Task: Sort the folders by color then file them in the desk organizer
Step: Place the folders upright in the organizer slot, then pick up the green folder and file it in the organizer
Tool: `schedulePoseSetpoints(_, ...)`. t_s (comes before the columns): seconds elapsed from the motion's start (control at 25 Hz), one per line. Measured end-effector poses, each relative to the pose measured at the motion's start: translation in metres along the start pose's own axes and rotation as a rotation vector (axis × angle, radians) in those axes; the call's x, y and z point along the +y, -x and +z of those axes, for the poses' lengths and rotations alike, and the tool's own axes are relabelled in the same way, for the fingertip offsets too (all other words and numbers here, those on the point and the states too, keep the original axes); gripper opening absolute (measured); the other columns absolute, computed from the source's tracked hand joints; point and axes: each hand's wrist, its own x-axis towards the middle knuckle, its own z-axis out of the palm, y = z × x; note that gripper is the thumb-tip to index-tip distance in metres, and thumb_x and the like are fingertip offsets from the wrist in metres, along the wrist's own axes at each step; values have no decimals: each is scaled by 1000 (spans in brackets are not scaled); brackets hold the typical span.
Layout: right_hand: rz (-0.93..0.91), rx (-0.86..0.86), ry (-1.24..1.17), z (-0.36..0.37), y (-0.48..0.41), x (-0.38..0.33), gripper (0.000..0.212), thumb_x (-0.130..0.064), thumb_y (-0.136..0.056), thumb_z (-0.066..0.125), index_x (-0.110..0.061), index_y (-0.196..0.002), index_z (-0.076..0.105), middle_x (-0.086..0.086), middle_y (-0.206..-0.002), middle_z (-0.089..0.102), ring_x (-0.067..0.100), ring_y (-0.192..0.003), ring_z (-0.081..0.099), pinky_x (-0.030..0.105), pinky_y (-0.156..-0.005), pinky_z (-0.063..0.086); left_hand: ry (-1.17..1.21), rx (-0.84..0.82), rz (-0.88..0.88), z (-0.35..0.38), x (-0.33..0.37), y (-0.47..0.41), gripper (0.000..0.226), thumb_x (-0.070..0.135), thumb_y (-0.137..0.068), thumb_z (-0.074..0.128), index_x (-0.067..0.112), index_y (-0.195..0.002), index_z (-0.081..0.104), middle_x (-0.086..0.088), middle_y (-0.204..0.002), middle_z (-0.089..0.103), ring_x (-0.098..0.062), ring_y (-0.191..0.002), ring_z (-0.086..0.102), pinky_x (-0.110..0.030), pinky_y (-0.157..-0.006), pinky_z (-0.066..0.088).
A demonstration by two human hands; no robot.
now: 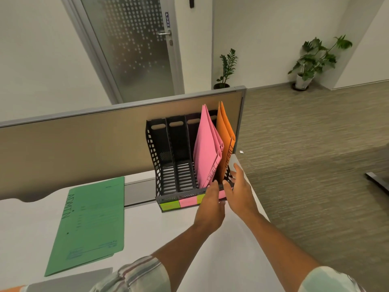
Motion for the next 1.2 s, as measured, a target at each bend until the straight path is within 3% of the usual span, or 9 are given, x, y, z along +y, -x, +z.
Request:
schedulePoseSetpoints(0.16,18,-32,197,17,35,13,66,-33,-105,54,-20,-162,23,5,-167,33,27,-150,38,46,-116,39,-270,-12,-13,-13,-42,28,77,40,-111,47,16,-169,4,-2,-179,4,-23,-165,-1,-40,-133,10)
schedulePoseSetpoints(0.32,-35,-105,514,49,73,19,74,-51,-104,47,-20,-164,15,6,-172,20,25,-156,25,42,-123,28,-543,-34,-33,-34,-91,67,86,58,-109,35,12,-168,-7,-8,-177,-12,-29,-163,-15,-43,-131,-6)
schedulePoseSetpoints(0.52,-134,-219,765,105,117,5,83,-66,-101,31,-22,-166,5,6,-174,7,28,-159,16,50,-126,15,-653,-74,-89,-70,-157,113,88,65,-107,25,10,-168,-7,-13,-176,-17,-34,-162,-20,-51,-133,-4)
schedulePoseSetpoints(0.72,-203,-323,830,167,147,-35,82,-67,-101,20,-21,-166,2,8,-174,3,30,-160,8,52,-126,8,-693,-68,-106,-119,-220,151,87,61,-108,26,9,-167,-10,-15,-174,-20,-35,-160,-22,-52,-133,-3)
schedulePoseSetpoints(0.88,-295,-338,805,225,170,-76,96,-67,-90,-19,-16,-166,13,11,-172,13,33,-158,18,54,-125,19,-735,-79,-167,-161,-281,175,86,58,-109,30,5,-167,-7,-19,-175,-16,-37,-162,-18,-52,-133,-5)
schedulePoseSetpoints(0.92,-303,-350,793,243,175,-87,93,-66,-94,-14,-16,-166,15,12,-172,14,33,-158,19,53,-125,20,-735,-84,-194,-173,-298,180,86,57,-109,31,5,-167,-7,-19,-175,-15,-37,-162,-17,-52,-133,-7)
schedulePoseSetpoints(1.04,-300,-431,785,292,189,-111,78,-60,-104,26,-16,-166,10,12,-173,8,32,-159,15,52,-126,17,-721,-98,-252,-203,-341,189,86,57,-109,32,5,-167,-7,-20,-175,-14,-37,-162,-17,-51,-132,-10)
schedulePoseSetpoints(1.2,-325,-540,764,355,197,-137,79,-56,-103,41,-14,-165,17,14,-171,17,32,-158,20,51,-126,19,-655,-70,-299,-237,-394,197,86,55,-109,35,5,-167,-4,-20,-176,-9,-37,-163,-14,-52,-132,-8)
